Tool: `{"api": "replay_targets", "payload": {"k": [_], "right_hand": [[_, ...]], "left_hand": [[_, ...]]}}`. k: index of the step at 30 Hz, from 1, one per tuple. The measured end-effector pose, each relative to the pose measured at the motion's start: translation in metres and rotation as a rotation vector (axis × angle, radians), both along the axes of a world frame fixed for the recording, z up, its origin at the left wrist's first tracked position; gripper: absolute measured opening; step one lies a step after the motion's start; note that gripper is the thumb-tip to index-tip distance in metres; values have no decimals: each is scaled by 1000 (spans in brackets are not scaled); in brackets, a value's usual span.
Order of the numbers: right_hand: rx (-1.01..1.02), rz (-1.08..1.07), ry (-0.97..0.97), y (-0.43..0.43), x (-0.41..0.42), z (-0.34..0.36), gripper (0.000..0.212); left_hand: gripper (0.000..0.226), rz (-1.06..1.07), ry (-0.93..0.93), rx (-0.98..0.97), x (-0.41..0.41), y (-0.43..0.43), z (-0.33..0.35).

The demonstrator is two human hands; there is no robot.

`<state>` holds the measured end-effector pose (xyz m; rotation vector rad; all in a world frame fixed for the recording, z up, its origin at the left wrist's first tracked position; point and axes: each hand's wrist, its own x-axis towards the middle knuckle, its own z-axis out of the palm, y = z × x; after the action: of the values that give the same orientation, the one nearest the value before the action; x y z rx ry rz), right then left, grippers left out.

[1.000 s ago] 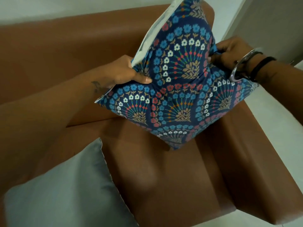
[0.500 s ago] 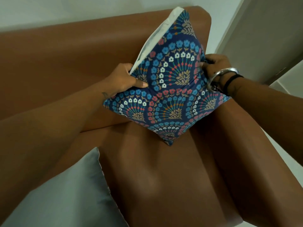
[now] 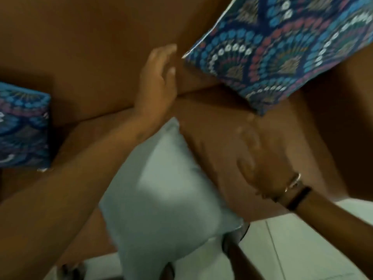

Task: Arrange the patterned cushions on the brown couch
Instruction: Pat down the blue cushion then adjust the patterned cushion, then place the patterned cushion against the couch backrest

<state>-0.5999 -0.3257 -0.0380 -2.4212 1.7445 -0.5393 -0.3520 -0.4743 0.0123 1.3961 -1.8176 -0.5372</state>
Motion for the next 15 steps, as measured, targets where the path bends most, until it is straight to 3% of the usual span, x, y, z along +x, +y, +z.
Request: {"api": "replay_targets", "payload": {"k": [2,5,9,11,13,15], "right_hand": [[67,212,203,83,39,-36,72],[149,419,312,184,80,-84,85],[95,297,451,231,131,-120,75],[-1,159,438,223,155,-134,61],[-24,-22,397,203,174,-136,50],[5,-65,280,176,181,-127,44]], "left_hand": [[61,-111,-335,11,67,74,-28],[71,-232,-800,4,183,198,-83],[73,-385,-1163,-13,300,298,-136],[78,-458,-1182,-68,315,295,-156],[78,-443,-1027,-137,305,270,-173],[65,-422,-844,-210,281,229,-173]]}}
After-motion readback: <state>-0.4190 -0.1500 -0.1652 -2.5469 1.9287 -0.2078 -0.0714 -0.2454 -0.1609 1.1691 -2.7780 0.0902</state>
